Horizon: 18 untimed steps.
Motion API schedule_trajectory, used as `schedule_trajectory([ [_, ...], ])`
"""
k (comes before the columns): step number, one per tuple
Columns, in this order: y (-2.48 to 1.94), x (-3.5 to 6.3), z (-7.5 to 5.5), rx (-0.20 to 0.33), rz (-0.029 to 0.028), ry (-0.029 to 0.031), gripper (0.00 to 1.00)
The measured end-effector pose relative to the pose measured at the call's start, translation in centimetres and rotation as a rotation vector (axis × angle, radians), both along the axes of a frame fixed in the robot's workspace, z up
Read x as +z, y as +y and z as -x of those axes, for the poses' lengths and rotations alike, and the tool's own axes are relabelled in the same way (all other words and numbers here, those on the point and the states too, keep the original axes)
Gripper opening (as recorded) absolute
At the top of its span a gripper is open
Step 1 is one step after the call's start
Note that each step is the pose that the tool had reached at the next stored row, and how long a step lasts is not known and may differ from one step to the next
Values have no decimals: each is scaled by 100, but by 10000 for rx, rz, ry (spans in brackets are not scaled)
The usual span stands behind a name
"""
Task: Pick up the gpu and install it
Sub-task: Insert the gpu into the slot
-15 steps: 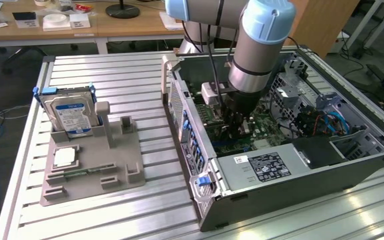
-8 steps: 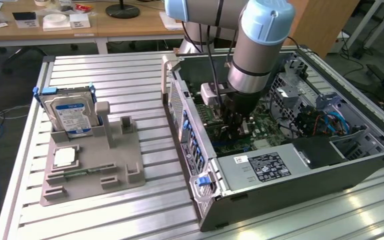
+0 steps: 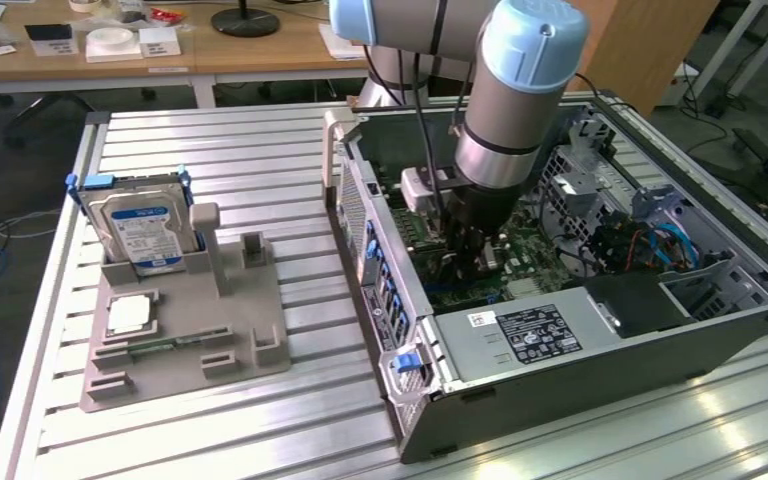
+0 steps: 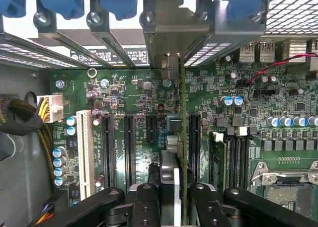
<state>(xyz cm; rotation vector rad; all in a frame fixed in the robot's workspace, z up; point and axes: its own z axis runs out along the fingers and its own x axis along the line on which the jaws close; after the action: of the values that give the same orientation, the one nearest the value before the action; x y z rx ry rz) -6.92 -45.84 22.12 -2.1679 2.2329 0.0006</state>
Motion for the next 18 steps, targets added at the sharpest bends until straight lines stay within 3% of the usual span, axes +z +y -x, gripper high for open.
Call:
schedule_trajectory([
  [8, 0, -88, 0, 0, 0, 18, 28],
  [16, 0, -91, 0, 1, -3, 15, 28],
  [18, 4, -103, -2, 1, -34, 2, 29],
])
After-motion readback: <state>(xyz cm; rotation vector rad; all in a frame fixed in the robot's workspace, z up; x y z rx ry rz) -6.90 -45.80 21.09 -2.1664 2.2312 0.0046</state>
